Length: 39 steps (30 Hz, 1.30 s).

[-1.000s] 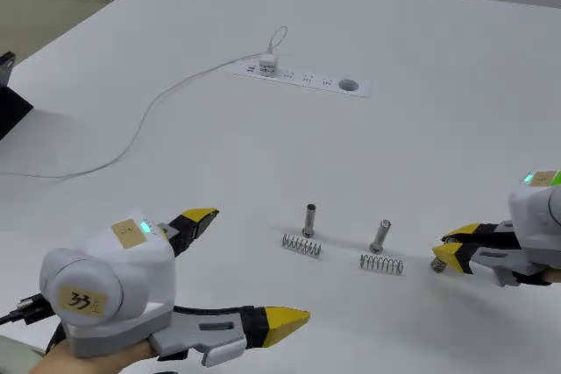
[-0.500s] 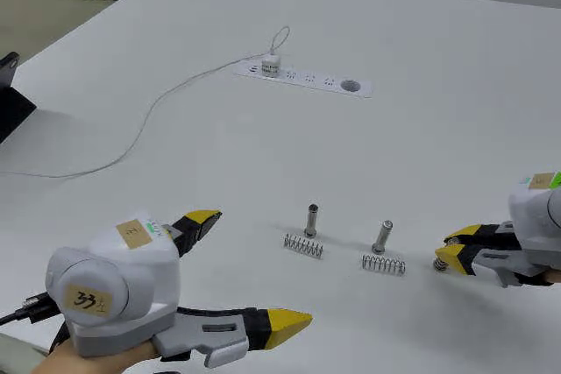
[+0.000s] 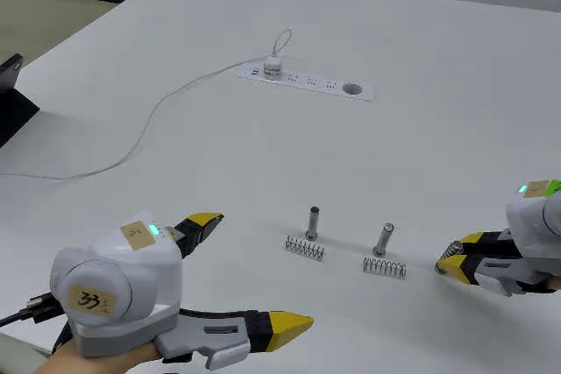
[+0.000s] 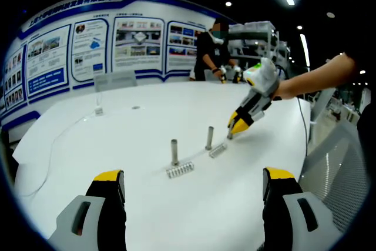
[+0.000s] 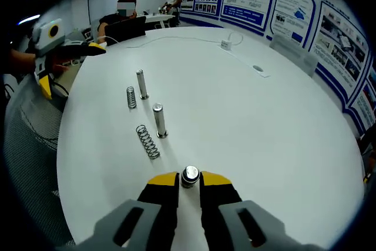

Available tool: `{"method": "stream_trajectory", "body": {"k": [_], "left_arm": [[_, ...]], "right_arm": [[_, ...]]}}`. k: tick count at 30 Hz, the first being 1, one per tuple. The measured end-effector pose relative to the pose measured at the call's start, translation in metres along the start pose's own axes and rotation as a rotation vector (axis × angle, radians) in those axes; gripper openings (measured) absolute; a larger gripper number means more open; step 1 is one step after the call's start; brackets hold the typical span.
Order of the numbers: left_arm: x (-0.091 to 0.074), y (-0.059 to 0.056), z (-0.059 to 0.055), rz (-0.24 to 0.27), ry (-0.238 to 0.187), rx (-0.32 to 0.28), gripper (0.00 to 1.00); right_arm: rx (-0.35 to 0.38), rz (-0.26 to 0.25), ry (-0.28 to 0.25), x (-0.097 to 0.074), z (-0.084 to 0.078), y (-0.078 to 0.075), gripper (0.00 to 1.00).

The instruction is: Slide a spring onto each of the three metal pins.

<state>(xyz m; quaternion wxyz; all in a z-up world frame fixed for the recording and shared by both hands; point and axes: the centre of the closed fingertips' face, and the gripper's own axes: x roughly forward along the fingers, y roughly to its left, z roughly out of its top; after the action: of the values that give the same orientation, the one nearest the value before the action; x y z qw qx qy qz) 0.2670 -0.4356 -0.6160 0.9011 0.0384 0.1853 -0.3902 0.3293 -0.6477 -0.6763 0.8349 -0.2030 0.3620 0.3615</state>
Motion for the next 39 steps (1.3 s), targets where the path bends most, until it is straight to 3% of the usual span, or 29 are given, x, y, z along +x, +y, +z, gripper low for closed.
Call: {"method": "stream_trajectory", "body": {"k": [11,17,27,31,39], "left_arm": [[0.0,-0.003,-0.002,-0.01,0.007,0.004,1.0],[-0.001,0.003,0.0,0.008,-0.002,-0.014,1.0],[0.0,0.001,-0.002,0.0,0.006,-0.015,0.99],[0.0,0.001,-0.002,-0.001,0.01,-0.015,0.99],[0.0,0.002,-0.003,0.002,0.013,-0.02,0.99]], "right_arm": [[0.023,-0.034,-0.053,-0.016,0.008,-0.004,0.21],[-0.005,-0.054,-0.088,-0.027,0.016,-0.001,0.23],[-0.066,-0.038,-0.176,-0.039,0.045,0.015,0.23],[-0.083,-0.003,-0.185,-0.033,0.052,0.029,0.23],[-0.128,0.079,-0.123,-0.004,0.04,0.06,0.23]]}}
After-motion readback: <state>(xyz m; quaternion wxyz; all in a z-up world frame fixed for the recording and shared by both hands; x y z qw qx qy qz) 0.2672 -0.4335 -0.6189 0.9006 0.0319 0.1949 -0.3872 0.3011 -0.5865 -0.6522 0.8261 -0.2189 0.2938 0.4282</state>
